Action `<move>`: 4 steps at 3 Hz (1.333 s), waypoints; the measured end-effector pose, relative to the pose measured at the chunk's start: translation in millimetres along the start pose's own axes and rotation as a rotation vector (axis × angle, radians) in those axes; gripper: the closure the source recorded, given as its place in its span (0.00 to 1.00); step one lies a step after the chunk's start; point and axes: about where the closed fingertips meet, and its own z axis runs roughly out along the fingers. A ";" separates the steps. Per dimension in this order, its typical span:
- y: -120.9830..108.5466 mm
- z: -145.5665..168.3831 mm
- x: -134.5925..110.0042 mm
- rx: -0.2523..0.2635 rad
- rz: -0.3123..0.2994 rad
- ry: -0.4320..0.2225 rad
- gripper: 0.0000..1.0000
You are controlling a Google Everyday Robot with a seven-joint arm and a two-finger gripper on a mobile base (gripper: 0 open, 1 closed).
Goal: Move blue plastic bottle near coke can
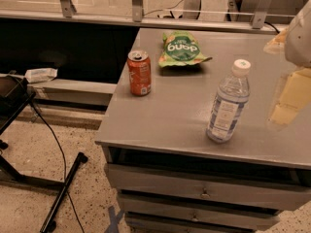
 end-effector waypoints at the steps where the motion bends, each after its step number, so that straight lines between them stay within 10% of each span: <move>1: -0.7 -1.6 -1.1 0.011 0.003 -0.013 0.00; 3: -10.7 31.4 -1.6 0.091 0.074 -0.347 0.00; 4: -17.8 48.6 -11.5 0.047 0.120 -0.530 0.00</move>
Offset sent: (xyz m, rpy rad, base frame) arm 0.0233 0.0126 -0.0199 0.4415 -0.2506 -0.0133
